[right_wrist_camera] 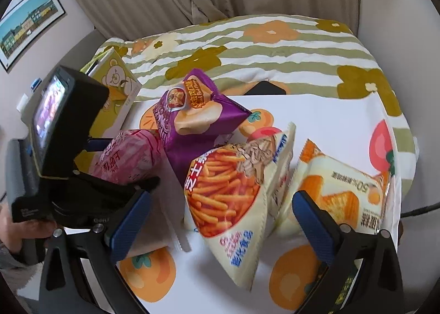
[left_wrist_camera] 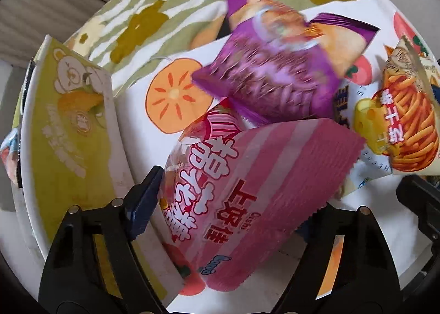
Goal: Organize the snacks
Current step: 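Grasp the pink cake bag with the left tool while the right tool grasps the orange fries bag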
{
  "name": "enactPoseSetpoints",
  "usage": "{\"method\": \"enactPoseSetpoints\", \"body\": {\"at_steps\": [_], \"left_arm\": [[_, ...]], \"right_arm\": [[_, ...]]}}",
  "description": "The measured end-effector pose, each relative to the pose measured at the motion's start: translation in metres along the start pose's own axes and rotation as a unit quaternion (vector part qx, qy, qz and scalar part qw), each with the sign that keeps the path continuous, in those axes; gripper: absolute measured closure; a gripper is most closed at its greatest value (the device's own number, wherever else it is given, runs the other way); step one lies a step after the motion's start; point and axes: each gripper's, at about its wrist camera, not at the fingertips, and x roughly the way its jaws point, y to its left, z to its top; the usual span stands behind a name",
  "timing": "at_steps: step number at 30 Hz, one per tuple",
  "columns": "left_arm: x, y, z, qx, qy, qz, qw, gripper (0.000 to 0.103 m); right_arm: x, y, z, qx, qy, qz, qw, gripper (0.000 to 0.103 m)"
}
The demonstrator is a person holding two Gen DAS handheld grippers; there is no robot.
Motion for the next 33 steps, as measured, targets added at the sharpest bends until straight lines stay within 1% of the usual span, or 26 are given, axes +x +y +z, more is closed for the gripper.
{"method": "enactPoseSetpoints", "body": {"at_steps": [3, 7, 10, 12, 16, 20, 21, 23, 25, 28, 33], "left_arm": [[-0.001, 0.001, -0.002, 0.006, -0.004, 0.007, 1.0000, 0.031], [-0.008, 0.005, -0.006, -0.006, -0.014, -0.005, 0.9999, 0.034], [-0.013, 0.011, -0.010, -0.021, -0.019, -0.015, 0.9995, 0.035], [-0.015, 0.012, -0.011, -0.028, -0.021, -0.019, 0.9992, 0.035], [-0.017, 0.017, -0.012, -0.041, -0.024, -0.026, 0.9985, 0.035], [-0.021, 0.020, -0.015, -0.051, -0.027, -0.031, 0.9979, 0.035], [-0.023, 0.020, -0.016, -0.052, -0.029, -0.031, 0.9977, 0.035], [-0.026, 0.021, -0.018, -0.056, -0.033, -0.032, 0.9974, 0.035], [-0.031, 0.022, -0.020, -0.059, -0.038, -0.032, 0.9970, 0.035], [-0.041, 0.024, -0.023, -0.065, -0.046, -0.033, 0.9963, 0.035], [-0.064, 0.025, -0.031, -0.073, -0.066, -0.038, 0.9944, 0.035]], "right_arm": [[0.007, 0.005, 0.002, -0.018, 0.001, -0.012, 1.000, 0.005], [0.015, 0.009, 0.004, -0.039, 0.003, -0.032, 0.999, 0.008], [0.020, 0.012, 0.007, -0.056, 0.000, -0.051, 0.997, 0.011], [0.024, 0.014, 0.008, -0.066, -0.001, -0.061, 0.996, 0.011], [0.030, 0.015, 0.010, -0.069, -0.002, -0.070, 0.995, 0.011], [0.032, 0.019, 0.008, -0.084, -0.003, -0.085, 0.993, 0.032], [0.031, 0.020, 0.007, -0.090, -0.004, -0.092, 0.992, 0.036], [0.030, 0.020, 0.007, -0.095, -0.004, -0.092, 0.991, 0.041], [0.026, 0.019, 0.005, -0.092, -0.006, -0.092, 0.991, 0.045], [0.018, 0.017, 0.004, -0.085, -0.011, -0.089, 0.992, 0.047], [0.000, 0.017, 0.001, -0.079, -0.013, -0.101, 0.992, 0.047]]}}
